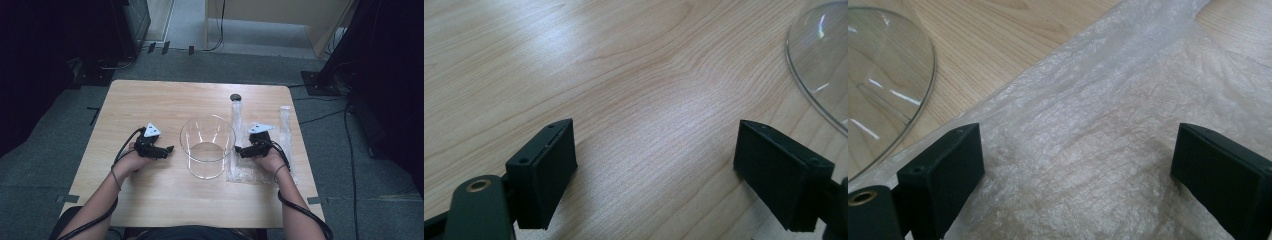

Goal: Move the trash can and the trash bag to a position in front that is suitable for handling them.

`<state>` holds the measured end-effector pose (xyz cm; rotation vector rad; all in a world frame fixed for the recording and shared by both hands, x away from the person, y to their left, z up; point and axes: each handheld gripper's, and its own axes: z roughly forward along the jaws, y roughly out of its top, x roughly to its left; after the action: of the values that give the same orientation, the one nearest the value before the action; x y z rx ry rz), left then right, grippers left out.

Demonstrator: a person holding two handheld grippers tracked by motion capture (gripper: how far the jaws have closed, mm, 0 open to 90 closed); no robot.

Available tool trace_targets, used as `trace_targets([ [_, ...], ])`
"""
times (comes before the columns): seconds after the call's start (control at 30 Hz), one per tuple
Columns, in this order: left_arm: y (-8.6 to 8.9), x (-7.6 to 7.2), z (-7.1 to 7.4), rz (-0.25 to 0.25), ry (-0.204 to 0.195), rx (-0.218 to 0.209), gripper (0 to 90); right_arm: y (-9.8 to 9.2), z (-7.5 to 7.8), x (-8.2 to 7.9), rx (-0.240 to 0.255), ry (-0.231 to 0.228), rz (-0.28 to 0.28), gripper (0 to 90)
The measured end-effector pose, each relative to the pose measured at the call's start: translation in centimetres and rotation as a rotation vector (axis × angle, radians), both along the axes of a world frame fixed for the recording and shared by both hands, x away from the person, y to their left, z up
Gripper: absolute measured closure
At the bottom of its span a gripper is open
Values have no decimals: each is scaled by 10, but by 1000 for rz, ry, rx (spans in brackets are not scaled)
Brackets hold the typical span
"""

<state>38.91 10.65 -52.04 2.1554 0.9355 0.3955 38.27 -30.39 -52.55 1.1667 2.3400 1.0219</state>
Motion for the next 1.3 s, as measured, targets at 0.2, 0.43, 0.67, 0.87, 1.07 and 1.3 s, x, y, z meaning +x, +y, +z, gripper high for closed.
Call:
trace_targets([
  [0.2,-1,1,0,-3,-3,3,165,0,0,0,0,-1,0,65],
  [0.43,0,1,0,-4,-3,4,165,0,0,0,0,0,0,65],
  [0.67,-1,1,0,-8,-5,3,165,0,0,1,0,0,1,65],
  [0.87,0,5,1,-14,25,-49,166,-1,5,3,48,51,-30,133],
  [1.07,3,6,8,-46,70,-81,166,-6,14,4,85,96,-49,166],
  [1.3,1,-1,24,-120,47,-95,167,-1,28,-2,92,80,27,176],
])
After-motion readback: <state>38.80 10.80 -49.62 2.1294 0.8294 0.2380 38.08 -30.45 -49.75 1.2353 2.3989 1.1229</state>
